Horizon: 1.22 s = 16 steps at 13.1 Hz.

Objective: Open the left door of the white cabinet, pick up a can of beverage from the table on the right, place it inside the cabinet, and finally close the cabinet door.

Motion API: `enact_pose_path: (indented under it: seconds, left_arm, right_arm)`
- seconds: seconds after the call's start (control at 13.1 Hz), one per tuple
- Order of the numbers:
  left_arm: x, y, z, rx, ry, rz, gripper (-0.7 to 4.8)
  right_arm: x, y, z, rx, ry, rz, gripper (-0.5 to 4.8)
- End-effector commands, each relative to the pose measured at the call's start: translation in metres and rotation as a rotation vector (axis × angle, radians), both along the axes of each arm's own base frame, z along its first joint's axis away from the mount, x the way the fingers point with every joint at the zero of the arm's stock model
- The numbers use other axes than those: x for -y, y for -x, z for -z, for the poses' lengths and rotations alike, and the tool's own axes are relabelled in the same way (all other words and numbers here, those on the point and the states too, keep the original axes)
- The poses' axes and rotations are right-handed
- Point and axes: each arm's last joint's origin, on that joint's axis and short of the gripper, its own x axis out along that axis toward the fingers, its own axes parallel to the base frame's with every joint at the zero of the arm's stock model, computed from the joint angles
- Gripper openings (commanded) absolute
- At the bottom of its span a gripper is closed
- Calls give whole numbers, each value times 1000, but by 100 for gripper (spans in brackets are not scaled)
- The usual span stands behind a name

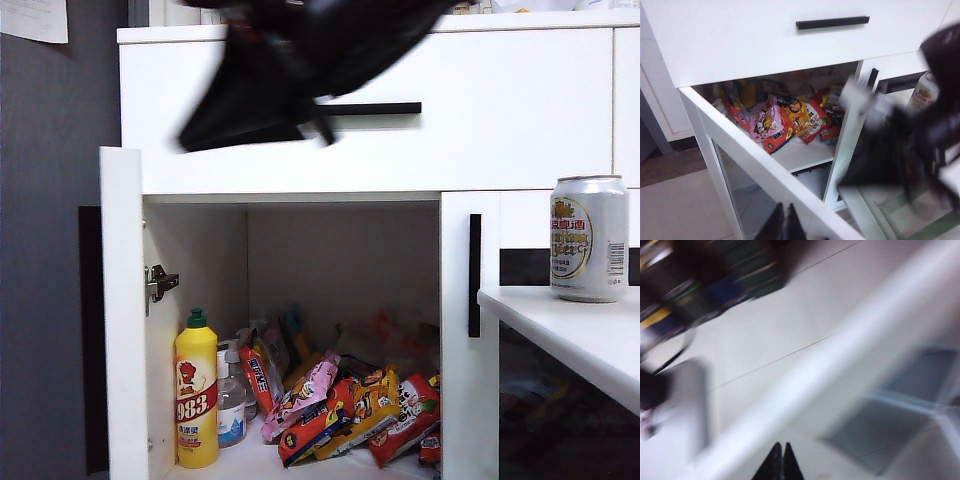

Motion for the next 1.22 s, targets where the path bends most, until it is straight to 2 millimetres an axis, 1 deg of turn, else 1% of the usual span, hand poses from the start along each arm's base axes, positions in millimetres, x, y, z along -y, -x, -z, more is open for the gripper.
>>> enact_pose_path:
  seconds: [0.08, 0.15, 0.38, 0.46, 0.61, 0.76, 0.91, 0.99, 1.07, 1.14, 1.22]
  left_arm:
    - [-1, 0, 0, -7, -4, 3, -5]
    - [0, 0, 0, -6, -3, 3, -5]
    - [0, 0, 0, -4, 0, 3, -5]
    - [-1, 0, 0, -5, -2, 3, -5]
    - [0, 0, 0, -7, -4, 4, -5]
    - [0, 0, 0, -3, 2, 3, -5]
    - [0, 0, -2, -1, 32, -1, -5]
    - [3, -1, -13, 57, 136, 0, -5]
    - [3, -2, -17, 82, 183, 4, -5]
    - [4, -1, -17, 79, 184, 18, -5]
    - [5, -1, -15, 56, 169, 71, -5]
  right_arm:
    - [7, -8, 2, -14, 6, 29, -8]
    - [1, -7, 9, -47, 9, -1, -8]
    - [-21, 8, 21, -88, 13, -89, -8]
    - [-27, 14, 21, -90, 3, -120, -8]
    - [-47, 33, 14, -88, -72, -175, -8]
    - [-52, 39, 13, -73, -77, -182, -8]
    - [-34, 38, -24, 85, -131, -43, -8]
    - [-7, 39, -63, 205, -192, 97, -8]
    - [18, 45, -90, 298, -223, 201, -8]
    - [39, 52, -109, 379, -228, 284, -8]
    - [60, 61, -125, 462, -217, 367, -8]
